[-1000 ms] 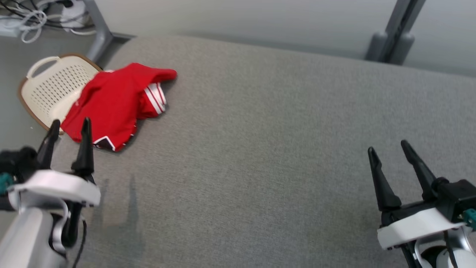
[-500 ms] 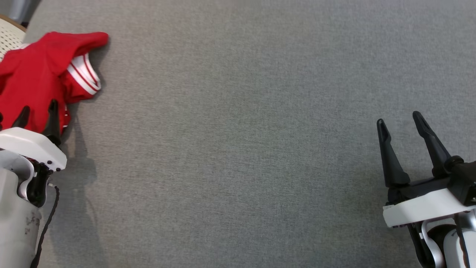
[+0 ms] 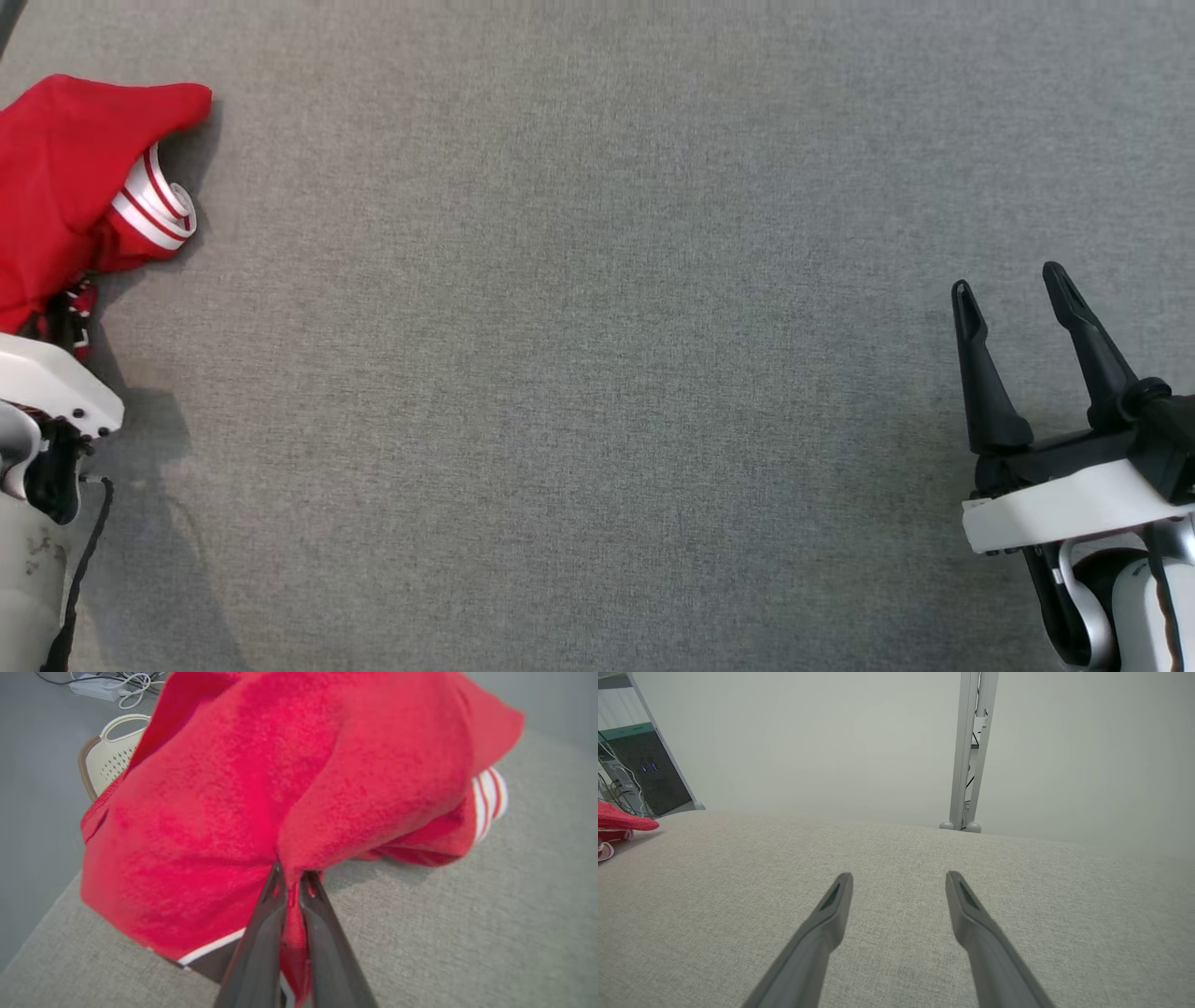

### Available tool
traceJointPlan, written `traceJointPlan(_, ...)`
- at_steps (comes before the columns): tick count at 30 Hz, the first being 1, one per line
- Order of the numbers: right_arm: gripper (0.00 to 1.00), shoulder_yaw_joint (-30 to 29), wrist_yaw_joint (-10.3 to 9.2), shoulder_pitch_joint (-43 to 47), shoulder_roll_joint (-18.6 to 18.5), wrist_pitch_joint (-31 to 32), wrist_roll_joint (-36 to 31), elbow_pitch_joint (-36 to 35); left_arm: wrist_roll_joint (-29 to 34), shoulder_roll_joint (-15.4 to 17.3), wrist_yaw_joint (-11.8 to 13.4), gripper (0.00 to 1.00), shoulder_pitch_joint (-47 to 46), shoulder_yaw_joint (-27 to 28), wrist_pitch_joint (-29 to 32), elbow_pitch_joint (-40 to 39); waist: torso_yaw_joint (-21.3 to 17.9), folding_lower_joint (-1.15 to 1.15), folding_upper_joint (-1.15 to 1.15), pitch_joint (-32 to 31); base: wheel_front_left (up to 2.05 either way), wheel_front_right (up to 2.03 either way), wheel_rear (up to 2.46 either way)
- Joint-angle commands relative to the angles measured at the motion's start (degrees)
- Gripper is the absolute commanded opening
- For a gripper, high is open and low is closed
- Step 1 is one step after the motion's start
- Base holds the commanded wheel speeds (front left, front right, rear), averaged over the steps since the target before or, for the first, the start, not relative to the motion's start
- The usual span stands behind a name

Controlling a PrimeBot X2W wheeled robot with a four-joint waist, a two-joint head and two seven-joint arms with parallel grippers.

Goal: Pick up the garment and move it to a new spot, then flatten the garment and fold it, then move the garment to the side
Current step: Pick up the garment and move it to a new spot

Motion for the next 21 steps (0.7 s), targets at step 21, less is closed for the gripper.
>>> traceJointPlan(21, 1.00, 0.4, 0.00, 7.4, 0.9, -2.7, 4.0, 6.7, 2.7, 2.6, 5.8, 0.00, 17.5, 7.8, -9.3, -20.6, -2.2, 0.00, 0.00, -20.8, 0.00, 0.00, 0.00)
